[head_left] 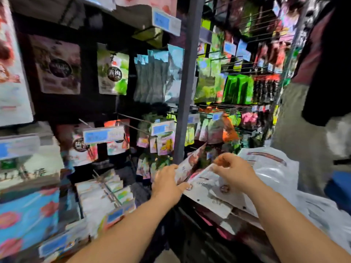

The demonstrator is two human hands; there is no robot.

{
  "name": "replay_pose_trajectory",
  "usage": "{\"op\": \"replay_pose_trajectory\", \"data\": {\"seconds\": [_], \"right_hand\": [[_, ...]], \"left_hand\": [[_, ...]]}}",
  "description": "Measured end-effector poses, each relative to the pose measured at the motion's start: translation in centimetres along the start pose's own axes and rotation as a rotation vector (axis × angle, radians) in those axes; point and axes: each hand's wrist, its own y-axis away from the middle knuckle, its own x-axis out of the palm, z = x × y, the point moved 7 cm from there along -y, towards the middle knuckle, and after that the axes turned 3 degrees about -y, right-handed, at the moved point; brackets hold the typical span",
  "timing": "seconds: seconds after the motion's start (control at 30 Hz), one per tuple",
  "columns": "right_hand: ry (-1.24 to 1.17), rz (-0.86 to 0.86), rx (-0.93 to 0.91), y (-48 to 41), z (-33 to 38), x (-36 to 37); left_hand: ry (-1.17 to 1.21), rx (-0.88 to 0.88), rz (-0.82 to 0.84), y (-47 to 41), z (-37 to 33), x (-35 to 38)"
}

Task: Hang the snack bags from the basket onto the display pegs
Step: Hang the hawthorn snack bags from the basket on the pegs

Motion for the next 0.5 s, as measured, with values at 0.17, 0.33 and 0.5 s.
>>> {"op": "replay_pose_trajectory", "data": {"seconds": [0.17, 0.33, 0.5], "right_hand": [[0.023, -0.009, 0.022, -1.0, -1.5, 1.0], [0.034, 0.005, 0.048, -1.8, -1.9, 1.0], [-0.007, 0.022, 0.071, -1.3, -2.5, 0.7]], "left_hand": [[-0.073, -0.104, -0.039, -3.3, -0.1, 1.1], [-0.194, -0.129, 0.072, -5.9, -0.3, 1.6], [-0.278, -0.122, 0.104, -6.5, -0.3, 2.1]]}}
